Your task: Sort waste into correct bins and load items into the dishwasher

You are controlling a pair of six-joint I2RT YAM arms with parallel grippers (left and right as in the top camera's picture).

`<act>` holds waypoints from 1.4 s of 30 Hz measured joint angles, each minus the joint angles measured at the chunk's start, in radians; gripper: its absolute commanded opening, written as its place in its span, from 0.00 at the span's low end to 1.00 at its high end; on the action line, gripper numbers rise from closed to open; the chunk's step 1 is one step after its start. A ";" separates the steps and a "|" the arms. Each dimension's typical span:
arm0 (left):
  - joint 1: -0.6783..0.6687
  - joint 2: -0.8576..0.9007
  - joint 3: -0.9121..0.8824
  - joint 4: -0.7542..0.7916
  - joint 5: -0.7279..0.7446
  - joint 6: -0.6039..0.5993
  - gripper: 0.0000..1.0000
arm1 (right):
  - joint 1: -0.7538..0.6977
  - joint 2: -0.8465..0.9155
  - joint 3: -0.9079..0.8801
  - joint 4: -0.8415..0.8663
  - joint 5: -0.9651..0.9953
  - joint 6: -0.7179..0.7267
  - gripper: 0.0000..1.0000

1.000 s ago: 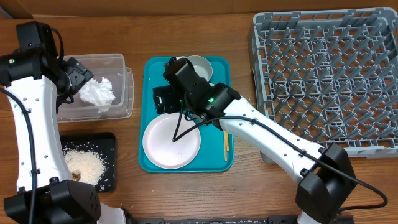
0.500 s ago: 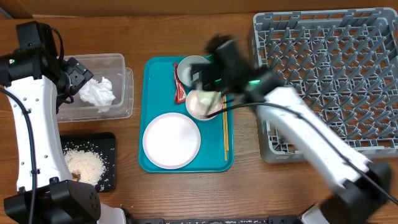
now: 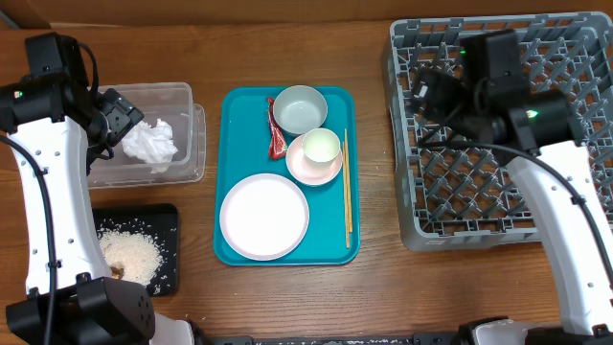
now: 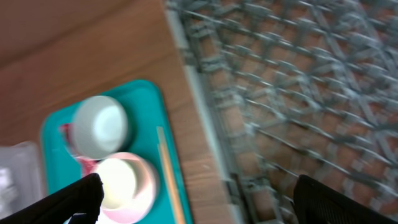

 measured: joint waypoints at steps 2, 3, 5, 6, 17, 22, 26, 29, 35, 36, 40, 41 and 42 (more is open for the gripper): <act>0.000 0.000 0.000 0.000 0.000 0.000 1.00 | -0.027 0.000 0.000 -0.011 0.028 0.000 1.00; 0.000 0.000 0.000 0.000 0.000 0.000 1.00 | -0.039 0.000 0.000 -0.011 0.048 0.000 1.00; 0.000 0.000 0.000 0.000 0.000 0.000 1.00 | -0.058 0.000 0.000 -0.008 0.085 0.000 1.00; 0.000 0.000 0.000 0.000 0.000 0.000 1.00 | -0.064 0.000 0.000 -0.005 0.099 0.000 1.00; 0.000 0.000 0.000 0.001 0.000 0.000 1.00 | -0.075 0.000 0.000 -0.003 0.148 0.000 1.00; 0.000 0.000 0.000 0.082 0.006 0.000 1.00 | -0.075 0.000 0.000 -0.003 0.149 0.000 1.00; 0.000 0.000 0.000 0.063 0.097 0.000 1.00 | -0.075 0.000 0.000 -0.002 0.151 0.000 1.00; 0.000 0.000 0.000 -0.004 0.243 0.001 1.00 | -0.075 0.000 0.000 -0.003 0.152 0.000 1.00; -0.075 0.000 0.000 0.035 0.539 0.126 1.00 | -0.075 0.000 0.000 -0.003 0.152 0.000 1.00; -0.112 0.000 0.000 0.043 0.563 0.153 1.00 | -0.075 0.000 0.000 -0.003 0.152 0.000 1.00; -0.287 0.000 0.000 0.088 0.542 0.196 1.00 | -0.075 0.000 0.000 -0.003 0.152 0.000 1.00; -0.336 0.000 0.000 0.101 0.510 0.195 1.00 | -0.075 0.000 0.000 -0.002 0.152 0.000 1.00; -0.383 0.000 0.000 0.113 0.472 0.193 1.00 | -0.075 0.000 0.000 -0.002 0.152 0.000 1.00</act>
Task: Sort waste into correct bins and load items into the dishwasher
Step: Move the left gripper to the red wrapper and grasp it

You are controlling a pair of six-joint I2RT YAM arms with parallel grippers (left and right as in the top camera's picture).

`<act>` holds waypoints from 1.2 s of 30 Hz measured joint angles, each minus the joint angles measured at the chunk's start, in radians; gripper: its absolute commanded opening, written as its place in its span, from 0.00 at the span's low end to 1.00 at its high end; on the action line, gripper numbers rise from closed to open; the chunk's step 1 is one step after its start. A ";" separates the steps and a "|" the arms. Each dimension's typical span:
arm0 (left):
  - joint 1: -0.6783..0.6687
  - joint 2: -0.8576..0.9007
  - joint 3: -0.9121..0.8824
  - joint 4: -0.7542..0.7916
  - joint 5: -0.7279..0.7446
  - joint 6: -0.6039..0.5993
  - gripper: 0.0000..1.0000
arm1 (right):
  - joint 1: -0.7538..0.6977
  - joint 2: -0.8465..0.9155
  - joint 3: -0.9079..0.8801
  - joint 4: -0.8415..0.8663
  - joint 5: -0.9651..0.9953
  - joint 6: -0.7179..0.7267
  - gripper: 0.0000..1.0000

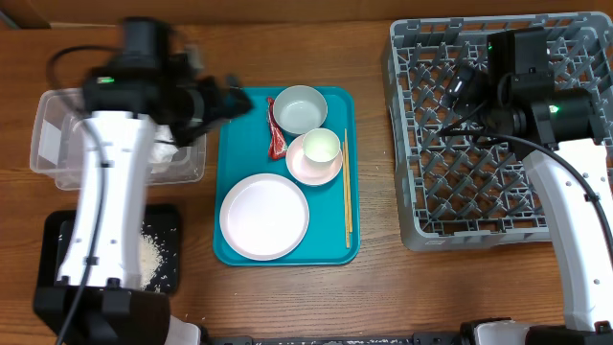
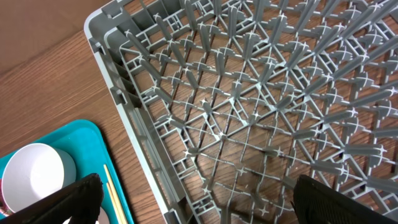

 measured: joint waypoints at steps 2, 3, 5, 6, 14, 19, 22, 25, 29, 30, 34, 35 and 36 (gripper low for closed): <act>-0.092 0.005 0.000 0.023 -0.104 -0.023 0.94 | 0.000 0.000 0.000 -0.001 0.000 0.000 1.00; -0.133 0.009 0.000 0.029 -0.158 -0.037 0.88 | 0.000 0.000 0.000 0.000 0.000 0.000 1.00; -0.205 0.030 0.000 0.048 -0.273 -0.076 0.86 | 0.000 0.000 0.000 0.000 0.000 0.000 1.00; -0.220 0.040 0.000 0.062 -0.312 -0.086 0.86 | 0.000 0.000 0.000 0.000 0.000 0.000 1.00; -0.230 0.229 0.000 0.112 -0.434 -0.119 0.80 | 0.000 0.000 0.000 -0.001 0.000 0.000 1.00; -0.223 0.336 0.000 0.131 -0.432 -0.110 0.70 | 0.000 0.000 0.000 0.000 0.000 0.000 1.00; -0.224 0.409 0.000 0.140 -0.429 -0.110 0.67 | 0.000 0.000 0.000 -0.001 0.000 0.000 1.00; -0.224 0.455 0.000 0.145 -0.427 -0.110 0.66 | 0.000 0.000 0.000 0.000 0.000 0.000 1.00; -0.224 0.505 0.000 0.157 -0.425 -0.106 0.67 | 0.000 0.000 0.000 0.000 0.000 0.000 1.00; -0.224 0.515 0.000 0.162 -0.425 -0.105 0.67 | 0.000 0.000 0.000 -0.001 0.000 0.000 1.00; -0.224 0.539 0.000 0.199 -0.424 -0.099 0.64 | 0.000 0.000 0.000 0.000 0.000 0.000 1.00; -0.224 0.541 0.000 0.206 -0.423 -0.097 0.59 | 0.000 0.000 0.000 0.000 0.000 0.000 1.00; -0.224 0.541 0.000 0.212 -0.422 -0.091 0.56 | 0.000 0.000 0.000 0.000 0.000 0.000 1.00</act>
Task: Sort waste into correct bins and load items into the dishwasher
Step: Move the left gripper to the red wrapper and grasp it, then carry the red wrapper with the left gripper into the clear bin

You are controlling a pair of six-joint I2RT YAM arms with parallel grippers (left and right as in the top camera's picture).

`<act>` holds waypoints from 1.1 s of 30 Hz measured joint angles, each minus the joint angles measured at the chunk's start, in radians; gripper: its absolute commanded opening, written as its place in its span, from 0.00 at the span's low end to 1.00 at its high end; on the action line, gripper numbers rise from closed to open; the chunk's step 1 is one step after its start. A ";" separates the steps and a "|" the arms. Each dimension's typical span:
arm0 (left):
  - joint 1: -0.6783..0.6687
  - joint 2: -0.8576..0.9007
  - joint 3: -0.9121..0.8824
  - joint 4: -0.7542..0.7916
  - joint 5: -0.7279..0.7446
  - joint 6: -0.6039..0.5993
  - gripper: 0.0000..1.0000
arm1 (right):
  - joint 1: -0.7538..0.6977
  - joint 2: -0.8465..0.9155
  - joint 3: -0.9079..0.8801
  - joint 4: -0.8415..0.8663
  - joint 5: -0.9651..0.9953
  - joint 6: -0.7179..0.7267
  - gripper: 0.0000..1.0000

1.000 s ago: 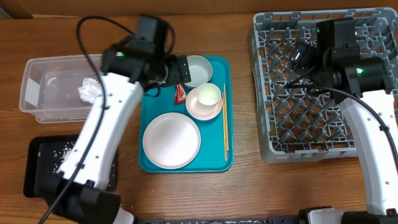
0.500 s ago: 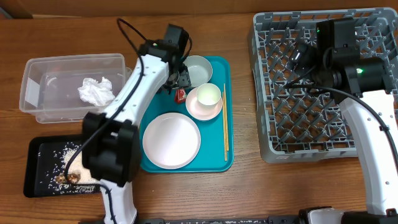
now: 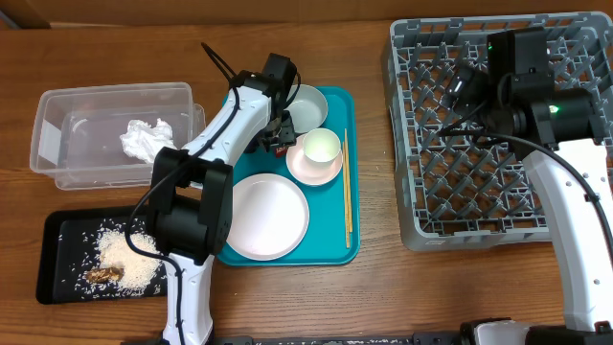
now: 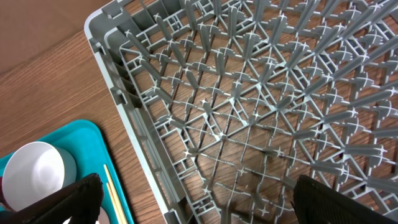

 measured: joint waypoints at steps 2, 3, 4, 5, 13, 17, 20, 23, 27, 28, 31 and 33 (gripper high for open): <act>0.000 0.000 0.000 0.014 0.000 0.008 0.49 | 0.000 0.000 0.000 -0.001 0.000 0.000 0.99; 0.000 0.000 0.000 0.016 0.000 0.008 0.44 | 0.000 0.000 0.000 0.000 0.000 0.000 1.00; 0.000 0.000 0.000 0.016 0.001 0.011 0.40 | 0.000 0.000 0.000 -0.001 0.000 0.000 1.00; 0.000 0.000 0.000 0.017 0.001 0.011 0.38 | 0.000 0.000 0.000 0.000 0.000 0.000 1.00; 0.000 0.000 0.000 0.006 0.007 0.014 0.04 | 0.000 0.000 0.000 0.000 0.000 0.000 1.00; 0.000 0.000 0.000 -0.029 0.007 0.014 0.04 | 0.000 0.000 0.000 -0.001 0.000 0.000 1.00; 0.000 0.000 0.000 -0.055 0.007 0.014 0.04 | 0.000 0.000 0.000 0.000 0.000 0.000 1.00; 0.000 -0.015 0.000 -0.082 0.007 0.014 0.04 | 0.000 0.000 0.000 0.000 0.000 0.000 1.00; 0.006 -0.110 0.000 -0.090 0.008 0.014 0.04 | 0.000 0.000 0.000 -0.001 0.000 0.000 1.00; 0.008 -0.146 0.000 -0.090 0.008 0.014 0.04 | 0.000 0.000 0.000 -0.001 0.000 0.000 1.00; 0.021 -0.267 0.003 -0.095 0.008 0.011 0.04 | 0.000 0.000 0.000 0.000 0.000 0.000 1.00; 0.042 -0.383 0.017 -0.107 0.006 0.002 0.04 | 0.000 0.000 0.000 0.000 0.000 0.000 1.00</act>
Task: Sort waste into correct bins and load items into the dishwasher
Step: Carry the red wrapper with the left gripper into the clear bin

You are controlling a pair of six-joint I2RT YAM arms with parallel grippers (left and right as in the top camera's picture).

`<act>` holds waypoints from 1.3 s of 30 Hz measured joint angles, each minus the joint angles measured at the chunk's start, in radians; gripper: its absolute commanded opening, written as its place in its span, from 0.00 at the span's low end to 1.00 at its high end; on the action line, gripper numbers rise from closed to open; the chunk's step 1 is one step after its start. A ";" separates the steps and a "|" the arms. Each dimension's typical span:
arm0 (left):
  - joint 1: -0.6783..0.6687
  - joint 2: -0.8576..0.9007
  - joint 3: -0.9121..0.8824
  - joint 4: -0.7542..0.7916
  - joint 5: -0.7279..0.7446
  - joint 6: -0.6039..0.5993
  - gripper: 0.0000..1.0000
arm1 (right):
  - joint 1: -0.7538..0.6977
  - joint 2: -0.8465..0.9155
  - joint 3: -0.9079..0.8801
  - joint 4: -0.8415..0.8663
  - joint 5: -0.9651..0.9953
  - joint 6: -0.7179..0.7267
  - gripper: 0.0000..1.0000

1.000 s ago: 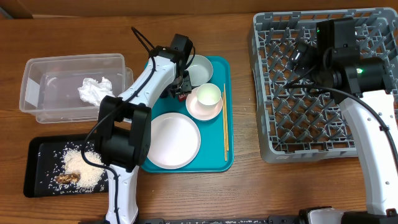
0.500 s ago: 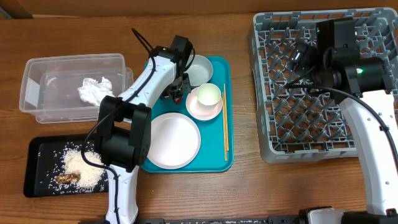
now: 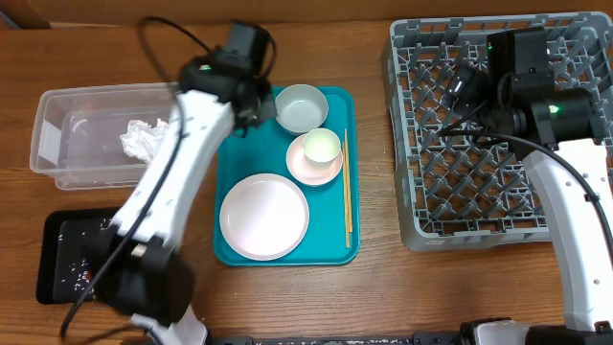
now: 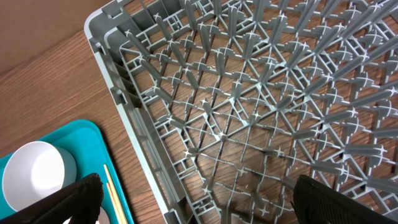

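A teal tray (image 3: 235, 115) holds a pale bowl (image 3: 300, 107), a cup on a pink plate (image 3: 321, 146), a white plate (image 3: 263, 216) and chopsticks (image 3: 347, 187). No red wrapper shows on it. My left gripper (image 3: 252, 99) hangs over the tray's top-left corner, blurred, with its fingers hidden under the wrist. My right gripper (image 4: 208, 202) is open and holds nothing above the grey dish rack (image 4: 249, 93), near the rack's left wall. The bowl (image 4: 31, 174) and chopsticks (image 4: 115, 193) also show in the right wrist view.
A clear plastic bin (image 3: 72, 105) with a crumpled tissue (image 3: 142, 139) stands left of the tray. A black tray (image 3: 57, 259) with rice grains lies at the front left, partly behind my left arm. The dish rack (image 3: 508, 125) fills the right side.
The left gripper was down on the red wrapper beside the bowl. It is now at the tray's top-left corner, and the wrapper is gone from the tray. The right arm has not moved.
At first my left gripper was at the clear bin by the tissue, and my right arm was moving over the rack. Then the left arm was between bin and tray. Later it was on the red wrapper. Now the wrapper's place is bare.
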 measured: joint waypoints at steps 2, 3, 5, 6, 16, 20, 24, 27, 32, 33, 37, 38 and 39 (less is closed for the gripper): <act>0.021 -0.059 0.005 -0.024 0.001 -0.019 0.04 | 0.000 0.000 0.000 -0.001 0.000 0.000 1.00; 0.036 -0.086 0.004 -0.049 0.000 -0.030 0.04 | 0.000 0.000 0.000 -0.001 0.000 0.000 1.00; 0.072 -0.129 0.005 -0.080 0.000 -0.056 0.04 | 0.000 0.000 0.000 0.000 0.000 0.000 1.00; 0.091 -0.145 0.005 -0.089 0.000 -0.069 0.04 | 0.000 0.000 0.000 -0.001 0.000 0.000 1.00; 0.332 -0.172 0.004 -0.076 -0.003 -0.165 0.04 | 0.000 0.000 0.000 -0.001 0.000 0.000 1.00; 0.402 -0.111 0.005 -0.042 -0.003 -0.183 0.65 | 0.000 0.000 0.000 -0.001 0.000 0.000 1.00; 0.461 -0.028 0.004 -0.034 0.006 -0.182 0.98 | 0.000 0.000 0.000 -0.001 0.000 0.000 1.00; 0.501 0.003 0.004 -0.050 0.036 -0.182 0.97 | 0.000 0.000 0.000 -0.002 0.000 0.000 1.00; 0.533 -0.012 0.004 -0.052 0.078 -0.169 0.98 | 0.000 0.000 0.000 -0.001 0.000 0.000 1.00; 0.533 -0.021 0.004 -0.048 0.084 -0.161 0.98 | 0.000 0.000 0.000 -0.001 0.000 0.000 1.00; 0.533 -0.119 0.004 -0.027 0.100 -0.146 1.00 | 0.000 0.000 0.000 0.000 0.000 0.000 1.00; 0.533 -0.152 0.004 -0.023 0.098 -0.145 1.00 | 0.000 0.000 0.000 -0.001 0.000 0.000 1.00; 0.533 -0.188 0.004 -0.020 0.089 -0.145 1.00 | 0.000 0.000 0.000 -0.001 0.000 0.000 1.00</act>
